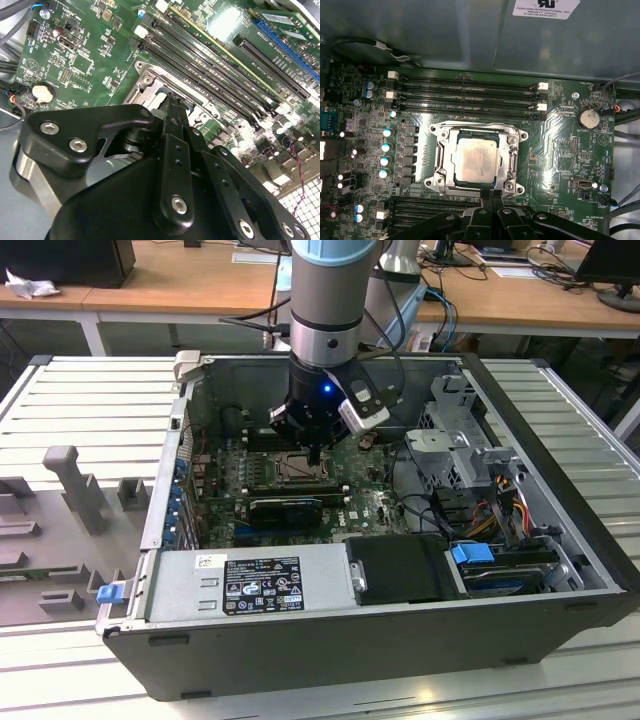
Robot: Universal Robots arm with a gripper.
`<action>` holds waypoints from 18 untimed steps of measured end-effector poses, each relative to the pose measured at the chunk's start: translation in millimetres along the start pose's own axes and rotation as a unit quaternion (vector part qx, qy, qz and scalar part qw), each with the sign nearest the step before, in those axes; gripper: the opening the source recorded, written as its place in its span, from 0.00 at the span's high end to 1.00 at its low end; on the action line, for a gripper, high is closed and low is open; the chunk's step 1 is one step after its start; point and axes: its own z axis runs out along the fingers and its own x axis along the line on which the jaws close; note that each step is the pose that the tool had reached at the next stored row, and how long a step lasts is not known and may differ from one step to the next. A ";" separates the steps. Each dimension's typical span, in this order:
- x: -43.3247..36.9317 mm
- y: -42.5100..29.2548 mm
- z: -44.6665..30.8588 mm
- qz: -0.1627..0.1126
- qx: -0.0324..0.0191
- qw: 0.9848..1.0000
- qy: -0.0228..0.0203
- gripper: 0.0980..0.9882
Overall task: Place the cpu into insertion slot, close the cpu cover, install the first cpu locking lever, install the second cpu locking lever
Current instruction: 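Install the second cpu locking lever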
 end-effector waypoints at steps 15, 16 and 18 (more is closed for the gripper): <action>4.1 -6.9 -0.2 0.000 -0.002 1.000 0.000 0.99; 4.4 -7.3 -0.1 0.000 -0.002 1.000 0.000 0.99; 4.7 -7.7 0.0 0.000 -0.002 1.000 0.000 0.99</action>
